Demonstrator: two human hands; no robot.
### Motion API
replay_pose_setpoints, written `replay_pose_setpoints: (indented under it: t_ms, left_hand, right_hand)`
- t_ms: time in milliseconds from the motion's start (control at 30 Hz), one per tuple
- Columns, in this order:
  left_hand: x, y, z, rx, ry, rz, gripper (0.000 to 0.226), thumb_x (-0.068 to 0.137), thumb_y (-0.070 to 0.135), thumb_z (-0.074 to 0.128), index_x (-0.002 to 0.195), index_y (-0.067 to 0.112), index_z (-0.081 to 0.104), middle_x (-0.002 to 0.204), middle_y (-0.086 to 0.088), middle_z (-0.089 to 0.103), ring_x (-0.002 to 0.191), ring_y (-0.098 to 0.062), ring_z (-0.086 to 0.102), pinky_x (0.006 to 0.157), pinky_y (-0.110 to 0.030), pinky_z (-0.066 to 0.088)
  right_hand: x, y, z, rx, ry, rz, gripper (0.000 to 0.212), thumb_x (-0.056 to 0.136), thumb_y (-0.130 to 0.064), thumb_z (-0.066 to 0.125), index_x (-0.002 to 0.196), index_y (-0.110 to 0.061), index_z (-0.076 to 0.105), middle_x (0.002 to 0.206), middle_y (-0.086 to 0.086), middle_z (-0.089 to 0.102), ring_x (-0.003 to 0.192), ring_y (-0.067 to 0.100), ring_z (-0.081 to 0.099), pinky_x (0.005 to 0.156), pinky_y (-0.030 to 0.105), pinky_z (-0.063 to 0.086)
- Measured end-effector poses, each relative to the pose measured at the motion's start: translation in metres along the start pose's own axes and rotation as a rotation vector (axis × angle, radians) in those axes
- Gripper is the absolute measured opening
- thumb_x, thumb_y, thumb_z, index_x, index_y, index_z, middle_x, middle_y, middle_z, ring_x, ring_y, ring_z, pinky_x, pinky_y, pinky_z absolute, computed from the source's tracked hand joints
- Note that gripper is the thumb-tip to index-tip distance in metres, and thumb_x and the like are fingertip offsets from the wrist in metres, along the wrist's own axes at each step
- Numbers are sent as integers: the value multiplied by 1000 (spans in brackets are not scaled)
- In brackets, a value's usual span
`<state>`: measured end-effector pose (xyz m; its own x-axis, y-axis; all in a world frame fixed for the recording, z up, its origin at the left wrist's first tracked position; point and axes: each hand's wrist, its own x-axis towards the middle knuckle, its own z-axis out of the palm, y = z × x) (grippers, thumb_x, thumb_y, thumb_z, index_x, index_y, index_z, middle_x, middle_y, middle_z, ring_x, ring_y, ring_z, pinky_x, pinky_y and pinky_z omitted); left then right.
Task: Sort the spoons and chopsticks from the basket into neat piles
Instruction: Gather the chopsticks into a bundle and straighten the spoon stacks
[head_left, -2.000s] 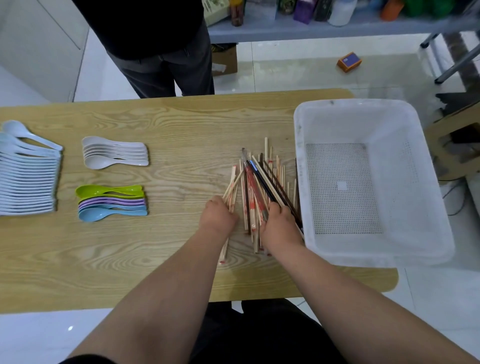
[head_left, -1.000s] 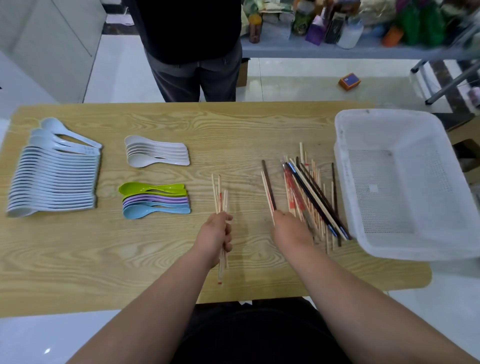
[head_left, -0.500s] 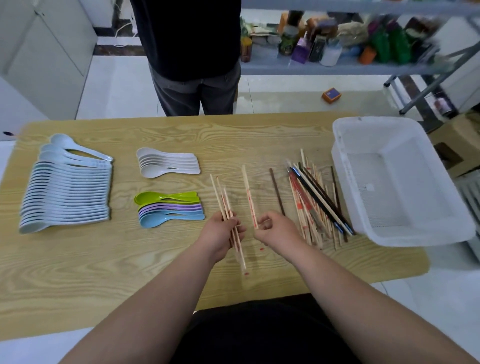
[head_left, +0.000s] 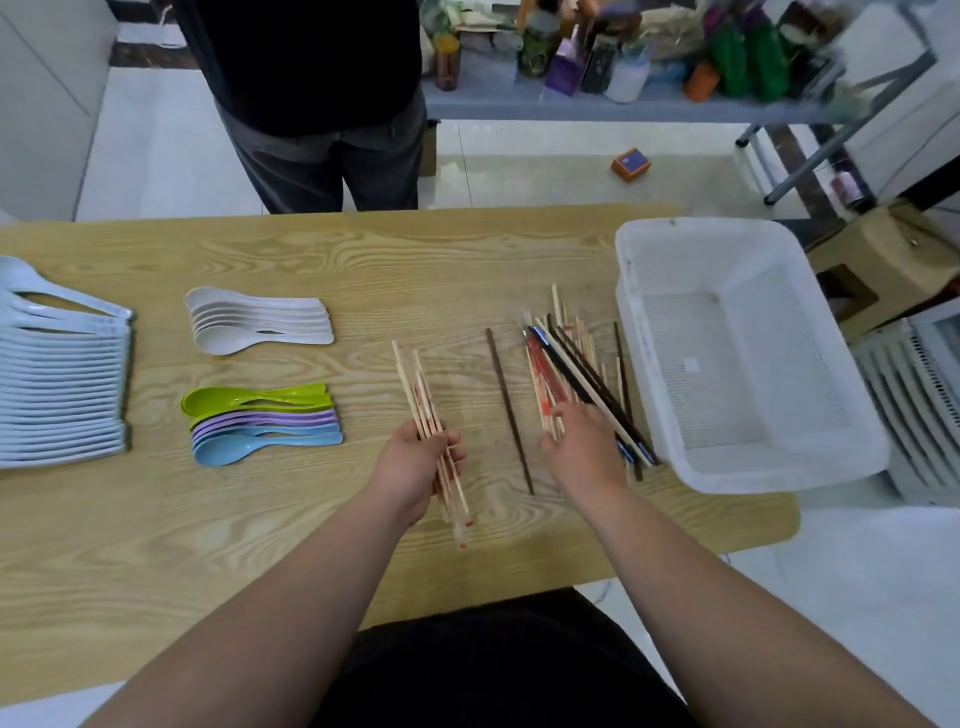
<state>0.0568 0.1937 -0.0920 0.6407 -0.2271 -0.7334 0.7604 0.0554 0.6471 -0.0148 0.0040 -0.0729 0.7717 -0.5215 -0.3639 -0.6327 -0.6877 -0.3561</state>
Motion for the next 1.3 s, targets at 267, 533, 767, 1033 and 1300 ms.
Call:
replay_pose_setpoints:
  t_ms: [267,533,767,1033,1300]
  left_hand:
    - [13,-21,20,67,96,-40,20,99,-6,43,94,11,52,81,-8,59,65,-20,59,61,-33,51]
    - [20,-18,43,72,121,-83,15,98,-1,42,96,12,49,78,-6,57,57,-16,54,54,-31,48]
    - [25,-19,51,124,101,-9,23,93,25,64,102,4,59,76,-9,62,66,-22,61,60,-34,51]
    - [28,-22,24,133,156,9,9,95,11,57,86,15,55,68,-3,54,59,-18,51,68,-40,45]
    - [21,-22,2,123,140,4,5,91,12,61,94,13,57,75,-7,57,58,-17,53,65,-38,47]
  right_hand:
    - [43,30,-2,-97,-61,-22,18,95,-29,57,109,-17,60,112,6,54,92,29,59,77,39,53]
    - [33,18,-6,172,-162,54,9,90,-28,65,85,-29,58,80,-10,65,66,13,63,59,29,51]
    - [-6,-15,3,428,-400,-82,10,89,-25,73,97,-21,68,89,-9,69,79,3,63,66,18,49]
    - [26,-3,-3,-33,-143,5,25,102,-39,51,113,-20,62,110,-1,57,74,12,56,58,30,44]
    - [52,-27,18,-218,-151,3,33,99,-25,56,129,-13,52,127,13,51,109,33,58,77,35,42]
